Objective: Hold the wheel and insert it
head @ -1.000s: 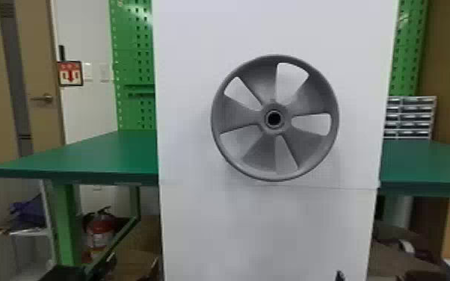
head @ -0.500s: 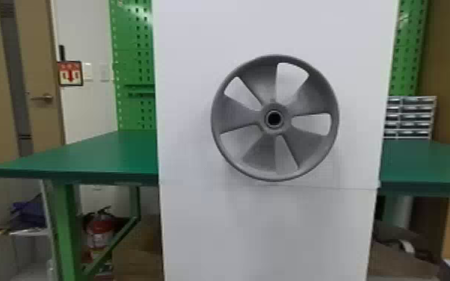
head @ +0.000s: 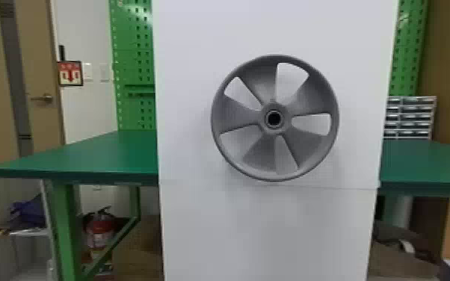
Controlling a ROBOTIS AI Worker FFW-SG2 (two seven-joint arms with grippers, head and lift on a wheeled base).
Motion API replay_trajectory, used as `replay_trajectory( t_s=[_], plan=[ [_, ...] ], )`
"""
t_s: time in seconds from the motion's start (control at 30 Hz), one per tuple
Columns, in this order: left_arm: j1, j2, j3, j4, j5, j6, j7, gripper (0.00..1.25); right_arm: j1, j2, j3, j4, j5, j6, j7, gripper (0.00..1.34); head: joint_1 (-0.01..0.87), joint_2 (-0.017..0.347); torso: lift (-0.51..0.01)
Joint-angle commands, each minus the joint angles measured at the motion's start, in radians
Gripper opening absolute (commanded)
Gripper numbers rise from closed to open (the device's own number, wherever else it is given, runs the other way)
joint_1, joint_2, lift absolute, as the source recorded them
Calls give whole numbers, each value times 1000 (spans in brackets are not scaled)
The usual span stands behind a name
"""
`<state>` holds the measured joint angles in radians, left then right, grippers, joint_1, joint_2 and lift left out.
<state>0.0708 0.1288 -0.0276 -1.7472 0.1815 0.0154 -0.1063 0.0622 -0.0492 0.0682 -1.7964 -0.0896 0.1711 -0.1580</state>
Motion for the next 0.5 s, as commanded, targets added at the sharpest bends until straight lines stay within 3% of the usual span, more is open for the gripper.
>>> replay_trajectory(
  t_s=[0.0,0.47],
  plan=[
    [-2,0,-2,0,6,-9,-7,931,-2,-1,4,0,-12,-13,0,1207,181,98,-494],
    [-6,0,-6,8,3,-31,-9,931,-8,-14,7,0,-16,-16,0,1207,181,98,-494]
  ],
)
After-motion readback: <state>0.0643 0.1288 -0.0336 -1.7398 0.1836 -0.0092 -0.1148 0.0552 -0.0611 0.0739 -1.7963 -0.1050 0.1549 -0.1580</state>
